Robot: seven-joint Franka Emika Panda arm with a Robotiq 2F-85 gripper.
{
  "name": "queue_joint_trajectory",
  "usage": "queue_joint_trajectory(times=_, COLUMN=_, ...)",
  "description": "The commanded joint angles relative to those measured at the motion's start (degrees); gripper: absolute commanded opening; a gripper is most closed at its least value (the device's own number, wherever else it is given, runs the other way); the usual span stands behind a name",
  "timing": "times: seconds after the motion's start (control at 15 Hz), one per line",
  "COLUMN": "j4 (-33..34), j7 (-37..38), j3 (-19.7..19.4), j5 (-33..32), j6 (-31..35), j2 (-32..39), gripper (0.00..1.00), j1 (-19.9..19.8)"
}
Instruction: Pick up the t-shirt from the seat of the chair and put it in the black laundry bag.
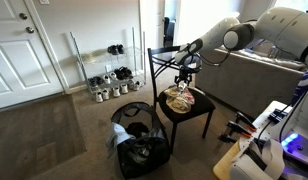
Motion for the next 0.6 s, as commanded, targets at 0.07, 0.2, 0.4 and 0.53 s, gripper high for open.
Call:
queue_joint_trajectory(times=0.07, j4=7.8, j7=3.3, j3=3.2, j5=4.9, j6=-3.4, j2=5.2, gripper=1.0, j1=-2.5)
queue_joint_trajectory(times=0.2, j4=10.3, j7=5.1, j3=4.2, j5=6.9, j6=-3.6, j2=7.1, gripper=1.0, j1=-3.0)
queue_joint_trajectory(times=0.4, j4=13.1, j7=6.6, j3=4.7, j5=8.0, j6=-2.9, j2=9.2, gripper=1.0, j1=-3.3)
queue_joint_trajectory(times=0.53, j4=13.8, j7=7.0, j3=4.5, j5=8.1, j6=-2.1, j2=9.8, gripper=1.0, j1=-3.1)
